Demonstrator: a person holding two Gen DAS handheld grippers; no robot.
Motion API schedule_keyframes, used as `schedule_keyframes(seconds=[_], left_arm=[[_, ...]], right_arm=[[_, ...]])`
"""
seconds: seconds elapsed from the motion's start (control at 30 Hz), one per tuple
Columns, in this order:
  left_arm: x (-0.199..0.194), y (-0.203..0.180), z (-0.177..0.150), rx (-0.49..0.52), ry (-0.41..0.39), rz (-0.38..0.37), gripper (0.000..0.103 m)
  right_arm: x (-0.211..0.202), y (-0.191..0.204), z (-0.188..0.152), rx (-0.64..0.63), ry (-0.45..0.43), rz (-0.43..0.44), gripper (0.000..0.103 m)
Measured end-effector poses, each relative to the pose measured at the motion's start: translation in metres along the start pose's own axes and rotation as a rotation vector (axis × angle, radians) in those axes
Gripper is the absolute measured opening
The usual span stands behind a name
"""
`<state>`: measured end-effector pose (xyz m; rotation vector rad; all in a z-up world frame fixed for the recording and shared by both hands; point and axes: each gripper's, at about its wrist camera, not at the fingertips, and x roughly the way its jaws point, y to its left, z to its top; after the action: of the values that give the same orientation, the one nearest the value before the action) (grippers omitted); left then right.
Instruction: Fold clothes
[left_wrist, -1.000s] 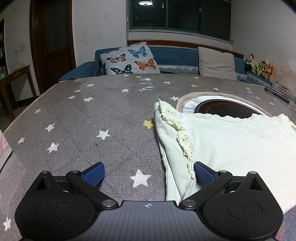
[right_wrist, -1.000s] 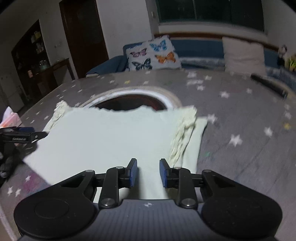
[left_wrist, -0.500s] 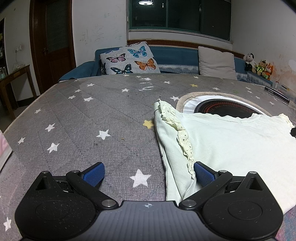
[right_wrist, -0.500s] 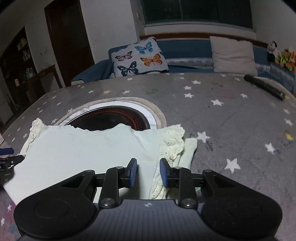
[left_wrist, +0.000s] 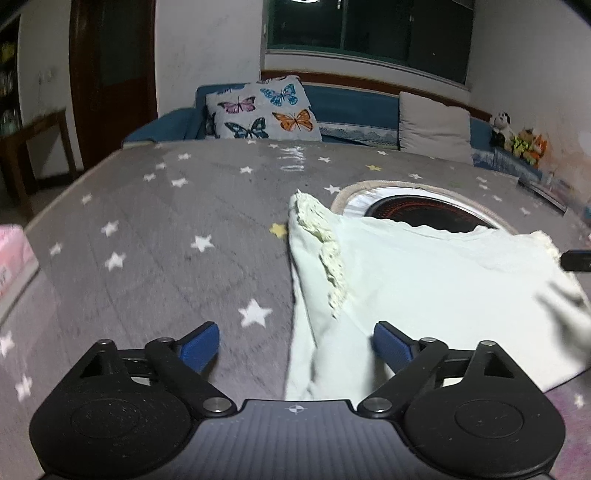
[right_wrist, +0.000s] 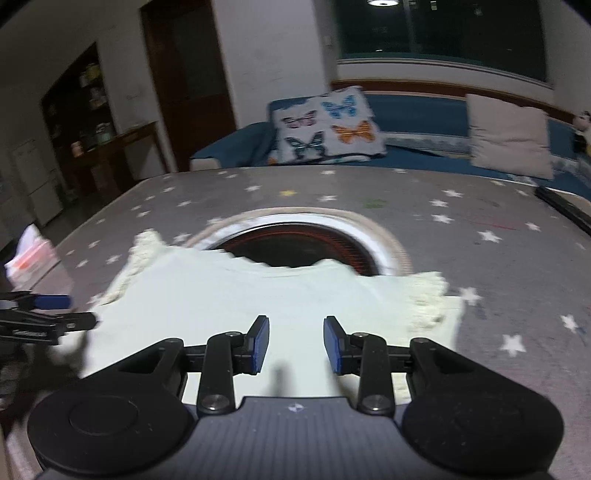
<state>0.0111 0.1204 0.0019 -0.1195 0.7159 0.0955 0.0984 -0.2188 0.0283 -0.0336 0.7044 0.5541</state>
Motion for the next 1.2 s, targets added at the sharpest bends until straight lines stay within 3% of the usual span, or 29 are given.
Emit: schedule_keyframes(seconds=[0.23, 0.3, 0.37, 0.5, 0.9, 0.97, 1.2], left_arm=[[-0.007, -0.007, -0.011, -0.033, 0.009, -0.033, 0.073], [-0.01, -0.005, -0.01, -0.056, 0.003, -0.058, 0.052], [-0.013, -0.006, -0.01, -0.071, -0.009, -0.07, 0.039], [-0.021, -0.007, -0.009, -0.101, -0.032, -0.094, 0.026], [-0.041, -0.027, 0.002, -0.113, -0.138, -0.159, 0.018], [-0.041, -0.03, 0.003, -0.116, -0.144, -0.188, 0.012], [-0.032, -0.038, -0.003, -0.099, -0.116, -0.21, 0.012]], right_arm=[[0.001, 0.045, 0.014, -0.076, 0.031, 0.093, 0.032], [0.005, 0.055, 0.018, -0.095, 0.042, 0.109, 0.033], [0.01, 0.069, 0.025, -0.111, 0.06, 0.131, 0.033], [0.021, 0.095, 0.039, -0.14, 0.088, 0.175, 0.041], [0.083, 0.17, 0.081, -0.276, 0.232, 0.253, 0.051], [0.097, 0.18, 0.083, -0.31, 0.271, 0.253, 0.054], [0.128, 0.199, 0.087, -0.391, 0.352, 0.224, 0.054]])
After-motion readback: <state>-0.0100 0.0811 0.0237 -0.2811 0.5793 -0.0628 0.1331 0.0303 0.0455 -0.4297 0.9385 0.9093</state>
